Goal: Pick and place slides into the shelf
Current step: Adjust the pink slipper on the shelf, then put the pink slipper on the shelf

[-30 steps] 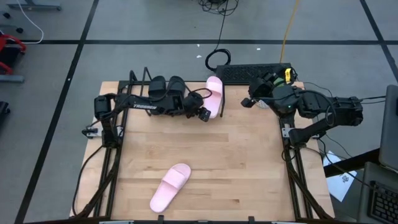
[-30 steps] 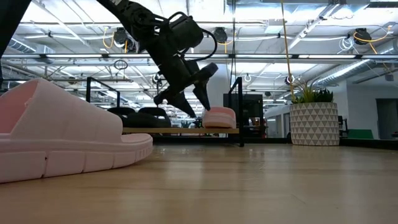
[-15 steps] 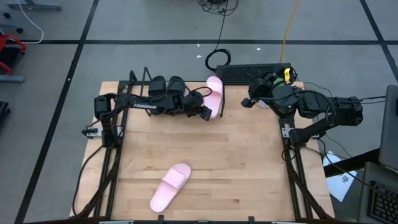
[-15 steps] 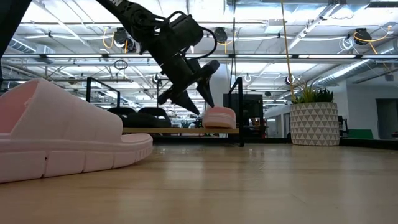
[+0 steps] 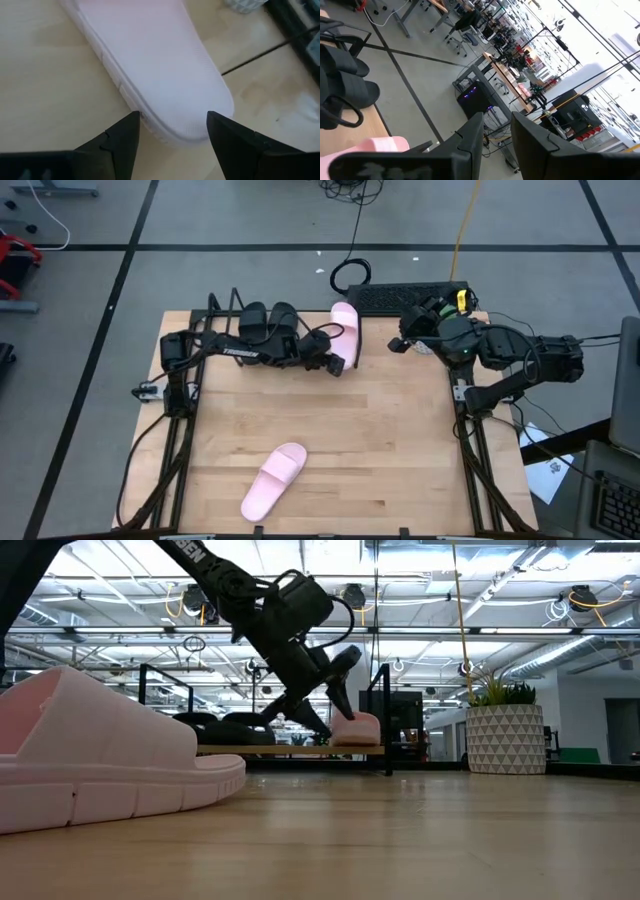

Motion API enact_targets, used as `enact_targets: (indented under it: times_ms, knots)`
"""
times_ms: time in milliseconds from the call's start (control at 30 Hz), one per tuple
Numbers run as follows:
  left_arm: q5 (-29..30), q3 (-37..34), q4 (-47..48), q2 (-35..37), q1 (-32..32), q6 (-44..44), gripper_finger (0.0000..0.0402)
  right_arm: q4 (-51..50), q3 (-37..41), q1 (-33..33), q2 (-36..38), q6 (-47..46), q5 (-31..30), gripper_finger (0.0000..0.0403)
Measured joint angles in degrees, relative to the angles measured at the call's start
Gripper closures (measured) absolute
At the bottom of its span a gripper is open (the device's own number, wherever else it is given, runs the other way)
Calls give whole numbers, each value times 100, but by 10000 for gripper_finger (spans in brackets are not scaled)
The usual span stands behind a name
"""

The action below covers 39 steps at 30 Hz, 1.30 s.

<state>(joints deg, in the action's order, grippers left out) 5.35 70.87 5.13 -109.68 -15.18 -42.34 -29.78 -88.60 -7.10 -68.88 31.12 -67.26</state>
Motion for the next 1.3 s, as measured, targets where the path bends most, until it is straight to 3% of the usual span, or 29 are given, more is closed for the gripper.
enact_targets:
  times_ms: [1300]
  knots:
    - [117,0,124,228,16,228,174,-3,0,0,0,111,5,312]
